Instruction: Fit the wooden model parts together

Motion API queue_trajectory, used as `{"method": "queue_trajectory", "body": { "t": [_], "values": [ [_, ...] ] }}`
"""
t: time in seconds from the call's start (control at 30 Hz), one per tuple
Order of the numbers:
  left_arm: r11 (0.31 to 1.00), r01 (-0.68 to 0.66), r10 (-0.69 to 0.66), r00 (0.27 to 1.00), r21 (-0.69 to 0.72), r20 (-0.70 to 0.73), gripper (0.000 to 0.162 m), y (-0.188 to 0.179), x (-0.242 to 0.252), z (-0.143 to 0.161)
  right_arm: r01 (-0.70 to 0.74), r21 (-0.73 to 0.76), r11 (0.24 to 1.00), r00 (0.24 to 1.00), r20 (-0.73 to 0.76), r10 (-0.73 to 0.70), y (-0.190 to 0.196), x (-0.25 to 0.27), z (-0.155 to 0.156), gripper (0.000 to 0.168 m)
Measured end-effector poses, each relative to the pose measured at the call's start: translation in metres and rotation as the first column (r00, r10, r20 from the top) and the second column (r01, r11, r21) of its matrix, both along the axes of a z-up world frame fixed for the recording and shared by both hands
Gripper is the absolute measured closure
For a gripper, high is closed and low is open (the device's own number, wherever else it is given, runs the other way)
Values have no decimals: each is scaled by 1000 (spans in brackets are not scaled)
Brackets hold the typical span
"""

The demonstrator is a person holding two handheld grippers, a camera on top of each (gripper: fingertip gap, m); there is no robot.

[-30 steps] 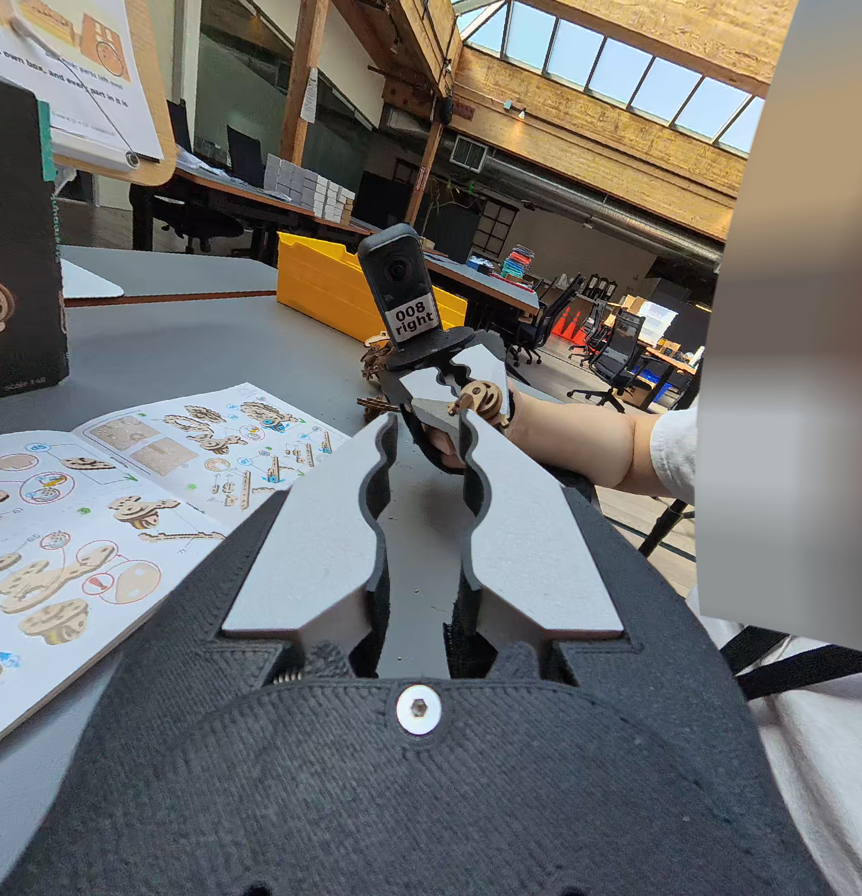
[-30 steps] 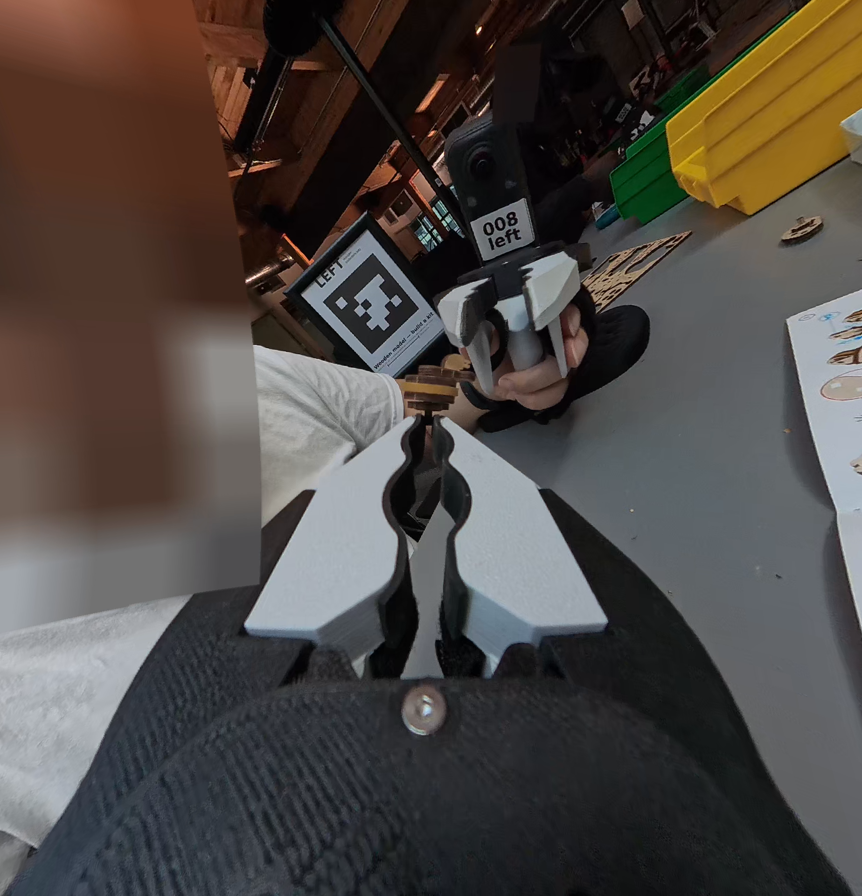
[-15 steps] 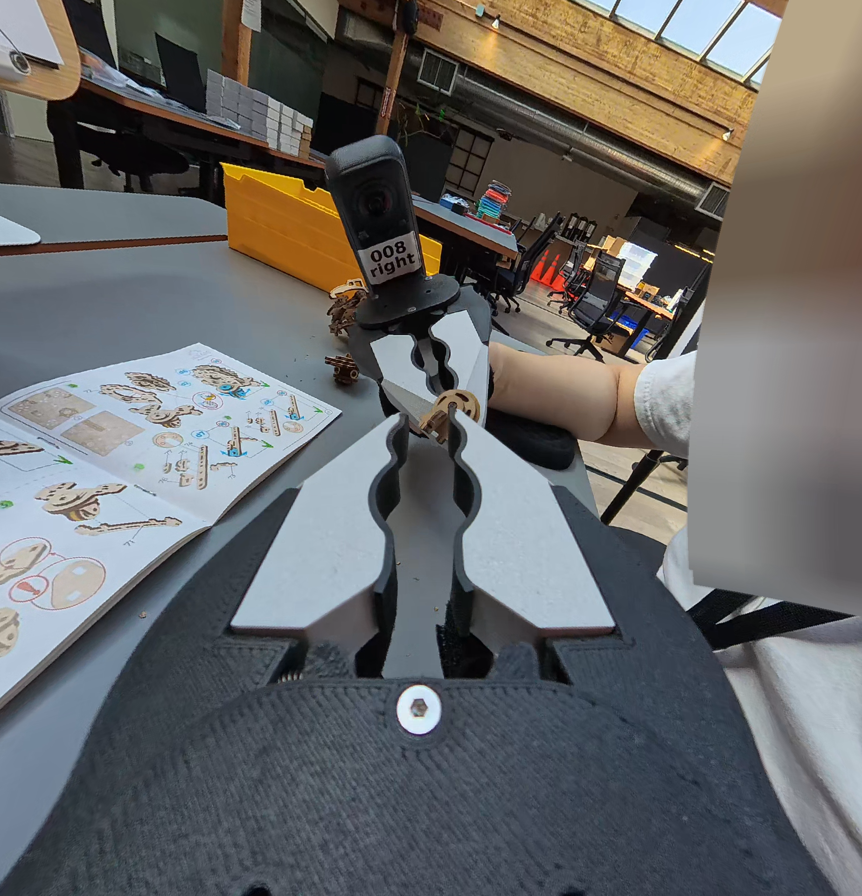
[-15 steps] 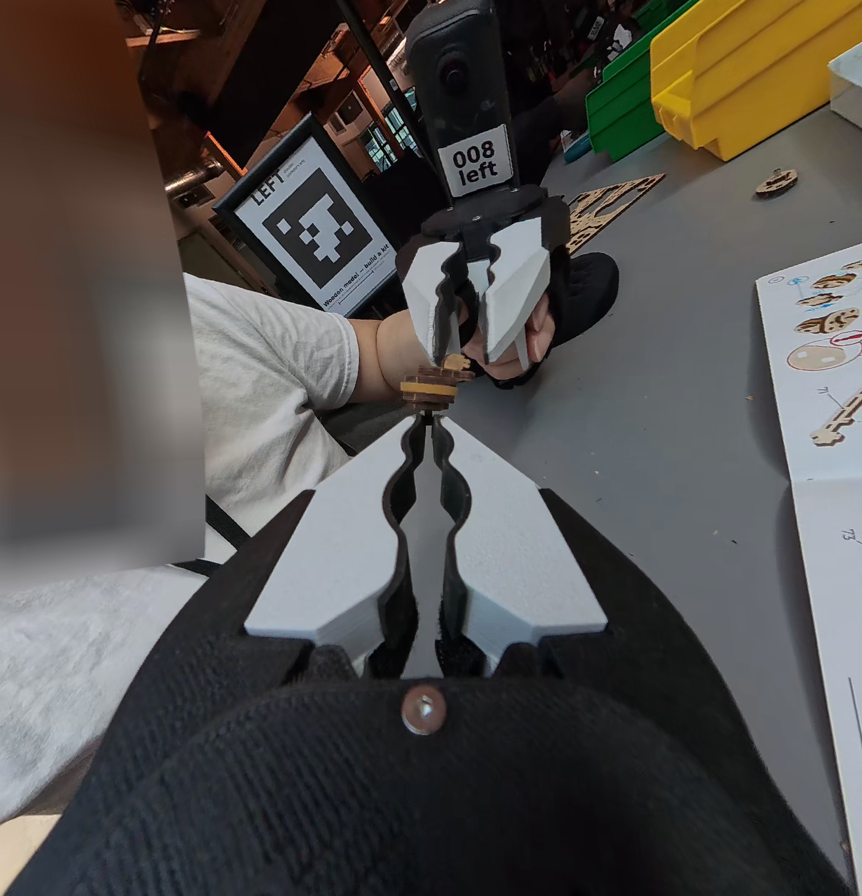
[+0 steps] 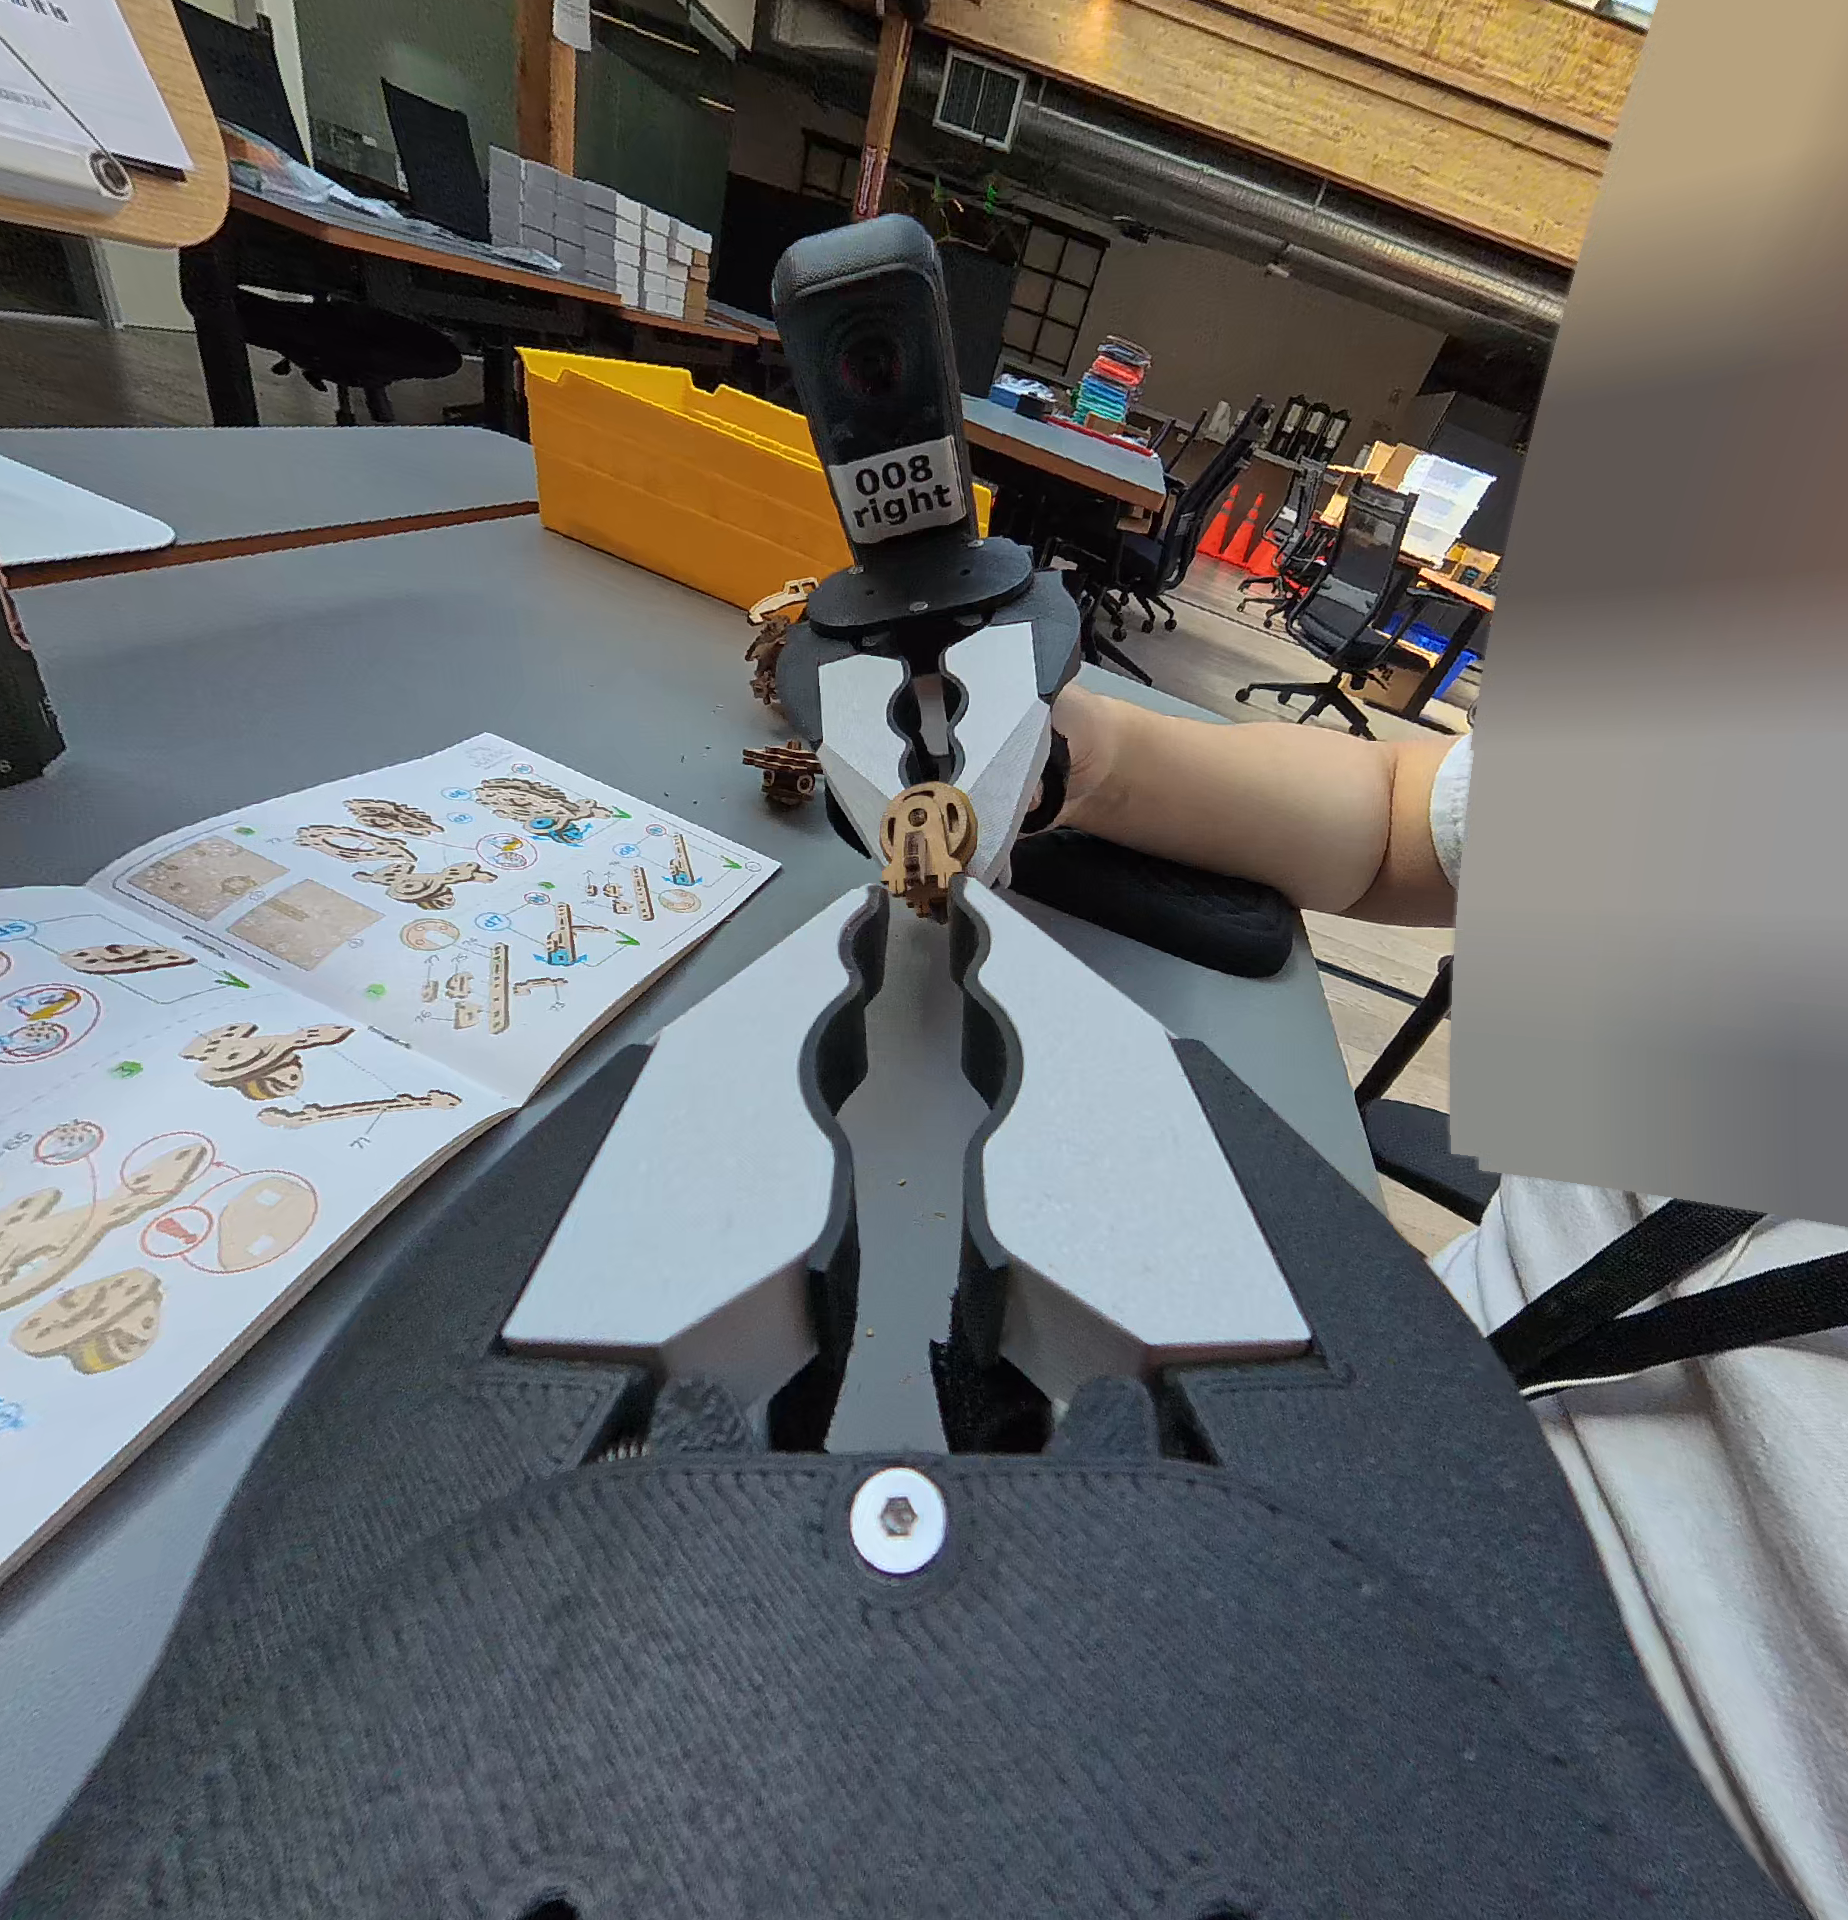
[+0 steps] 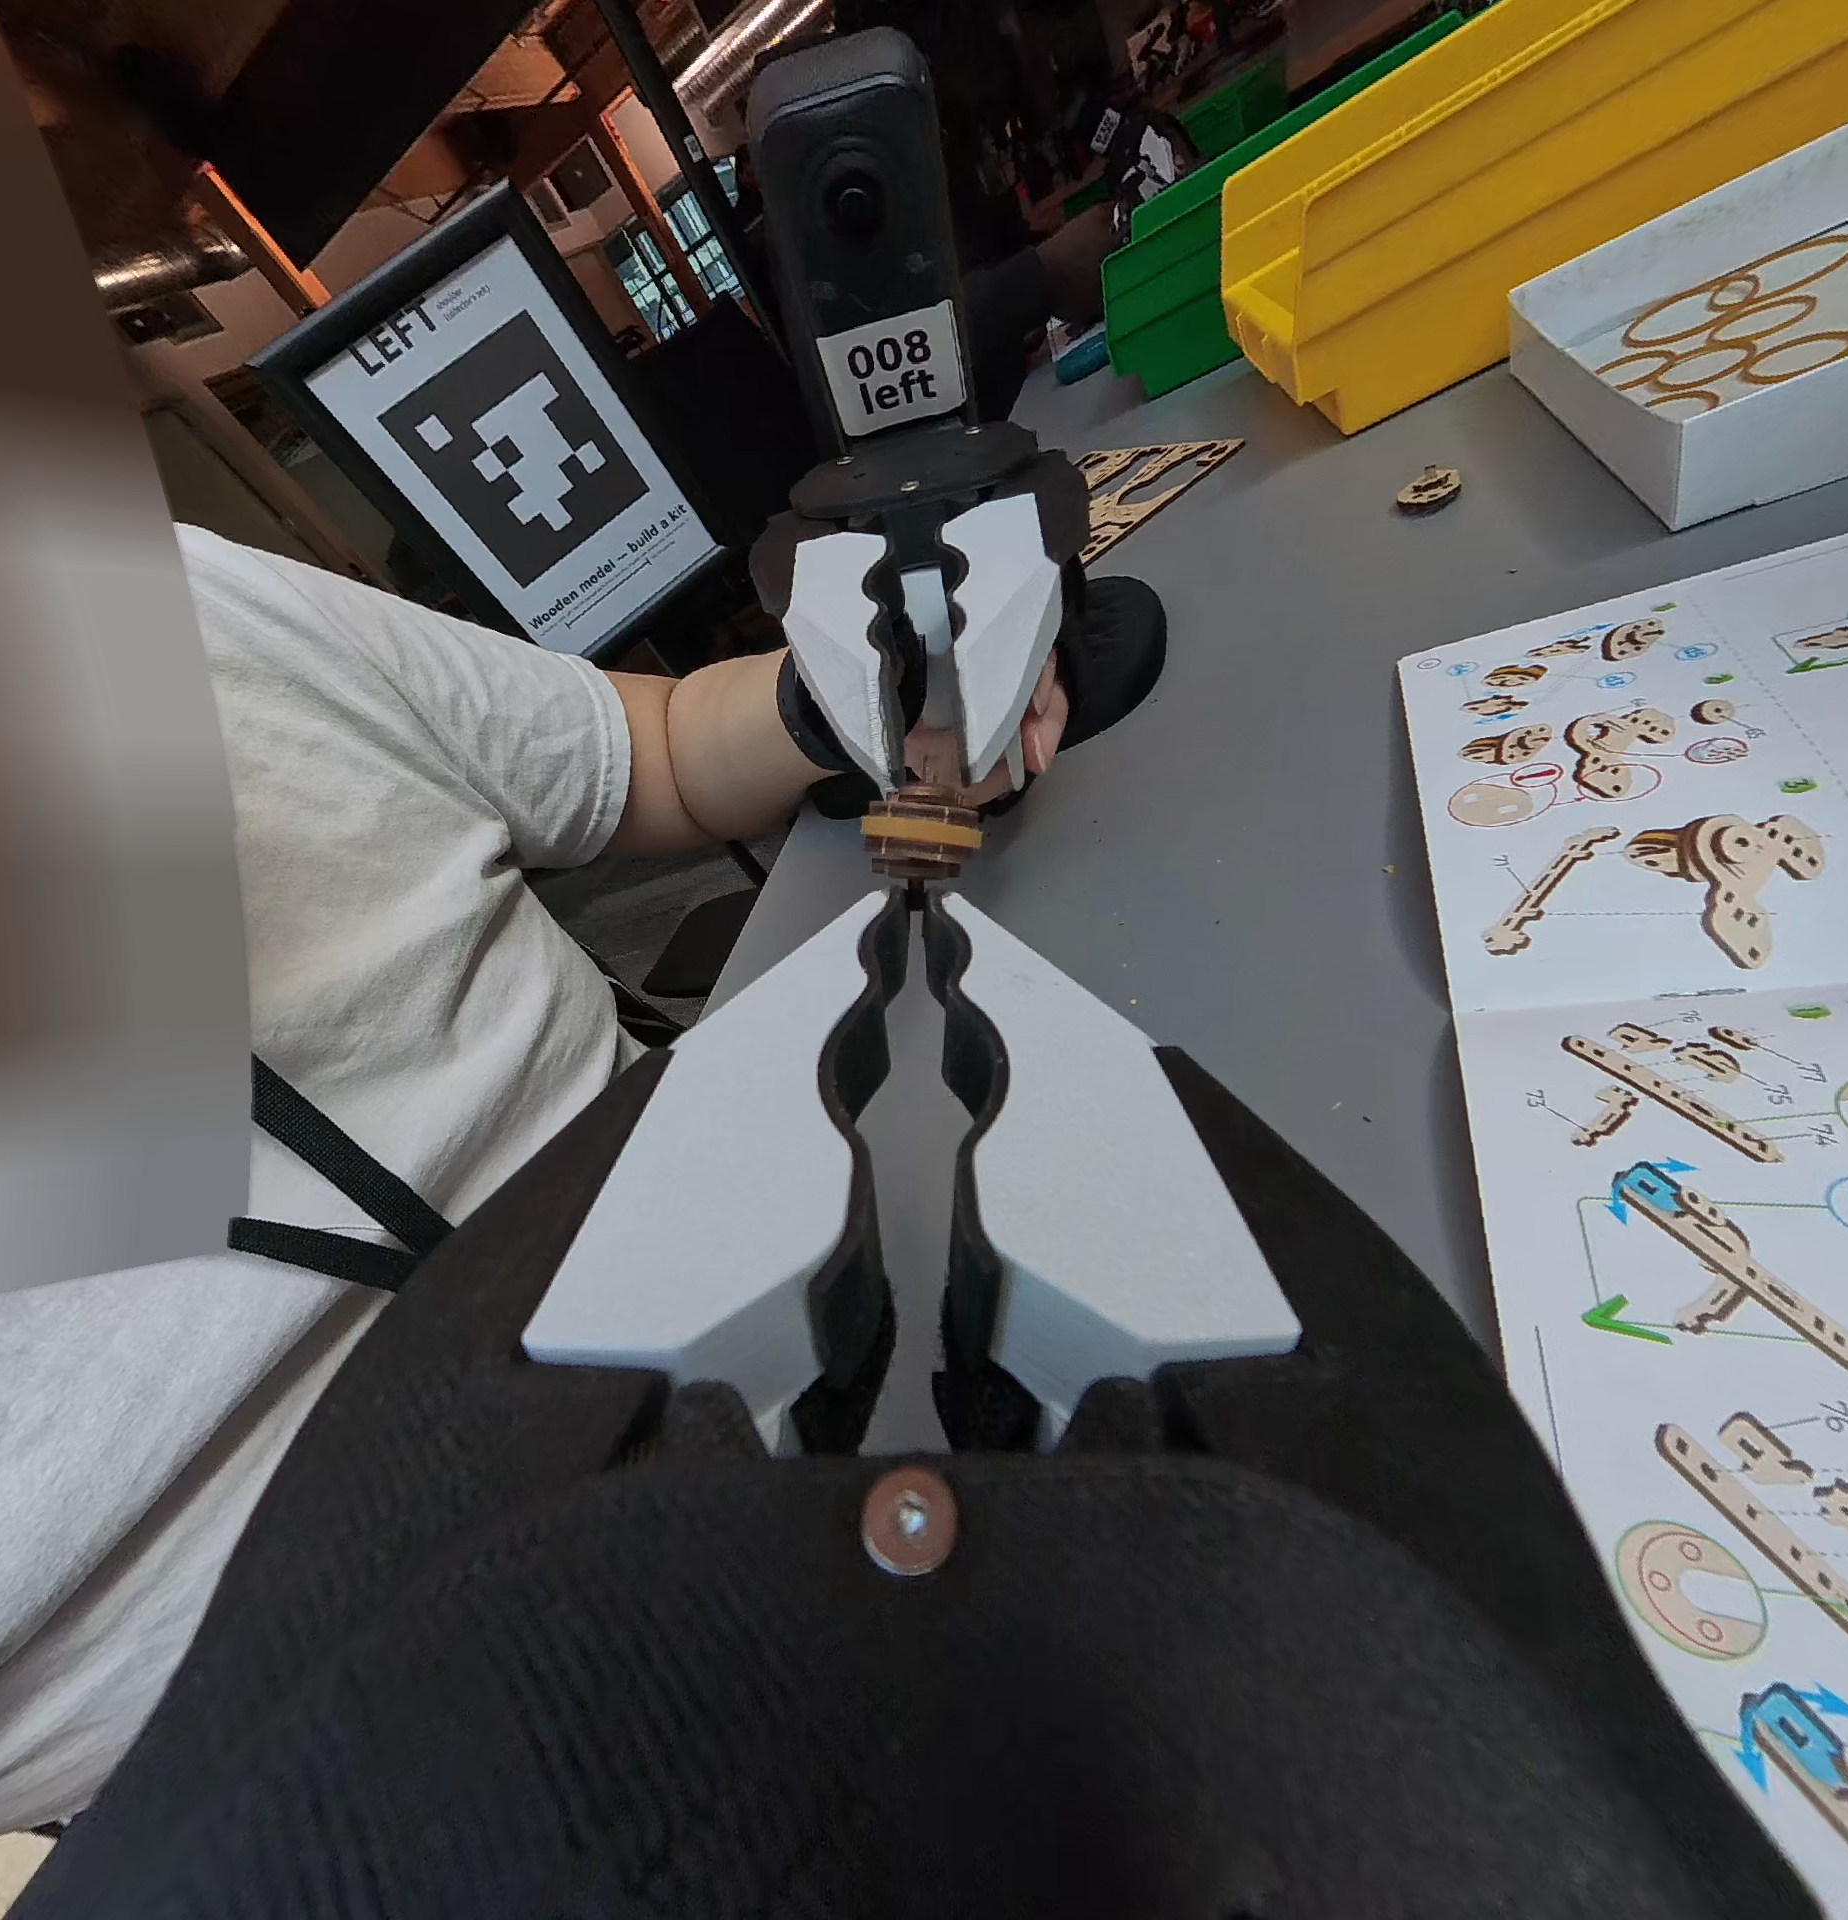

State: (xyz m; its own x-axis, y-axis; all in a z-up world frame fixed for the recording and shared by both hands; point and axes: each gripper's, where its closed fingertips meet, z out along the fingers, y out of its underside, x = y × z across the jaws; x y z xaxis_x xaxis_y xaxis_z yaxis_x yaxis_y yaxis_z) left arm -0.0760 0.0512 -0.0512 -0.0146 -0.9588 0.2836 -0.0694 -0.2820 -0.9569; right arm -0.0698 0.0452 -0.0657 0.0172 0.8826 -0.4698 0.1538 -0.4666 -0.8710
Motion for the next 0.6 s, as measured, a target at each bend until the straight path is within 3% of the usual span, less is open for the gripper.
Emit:
{"method": "queue_trajectory", "body": {
  "t": [0.2,0.3,0.43,0.6],
  "values": [
    [979,-122,125,992,165,-4,147,12,-2,2,20,-138,990,998,-52,-27,3,-3,4,167],
    [985,-95,101,994,143,-30,148,9,1,-4,34,-178,983,999,-32,-41,6,-3,-1,167],
    [988,-100,100,995,119,11,139,10,1,2,47,-260,965,997,-53,-62,10,-2,-2,167],
    [921,-177,187,982,346,5,127,13,-1,5,28,-341,940,988,-133,-77,14,2,7,167]
  ]
}}
